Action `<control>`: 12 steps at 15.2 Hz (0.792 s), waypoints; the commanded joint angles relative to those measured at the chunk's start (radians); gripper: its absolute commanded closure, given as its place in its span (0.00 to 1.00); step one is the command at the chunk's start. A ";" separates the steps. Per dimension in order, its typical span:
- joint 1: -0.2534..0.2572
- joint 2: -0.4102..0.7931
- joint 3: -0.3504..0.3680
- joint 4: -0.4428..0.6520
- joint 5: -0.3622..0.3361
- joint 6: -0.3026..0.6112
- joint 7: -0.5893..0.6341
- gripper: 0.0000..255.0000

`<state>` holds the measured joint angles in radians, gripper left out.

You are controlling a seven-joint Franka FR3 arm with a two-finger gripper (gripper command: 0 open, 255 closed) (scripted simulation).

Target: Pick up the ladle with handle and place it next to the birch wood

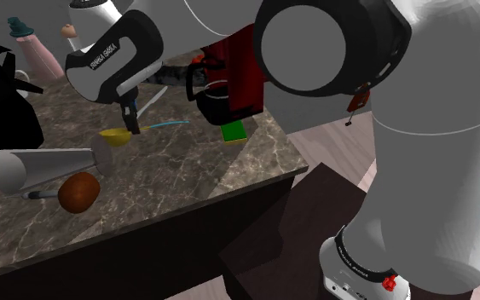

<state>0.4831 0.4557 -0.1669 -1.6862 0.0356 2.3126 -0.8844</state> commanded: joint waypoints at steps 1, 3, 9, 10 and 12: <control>0.003 -0.022 -0.002 0.001 -0.004 -0.023 0.002 0.00; 0.008 -0.063 -0.005 0.008 -0.011 -0.071 0.007 0.00; 0.010 -0.077 -0.006 0.013 -0.014 -0.090 0.008 0.00; 0.010 -0.077 -0.006 0.013 -0.014 -0.090 0.008 0.00; 0.010 -0.077 -0.006 0.013 -0.014 -0.090 0.008 0.00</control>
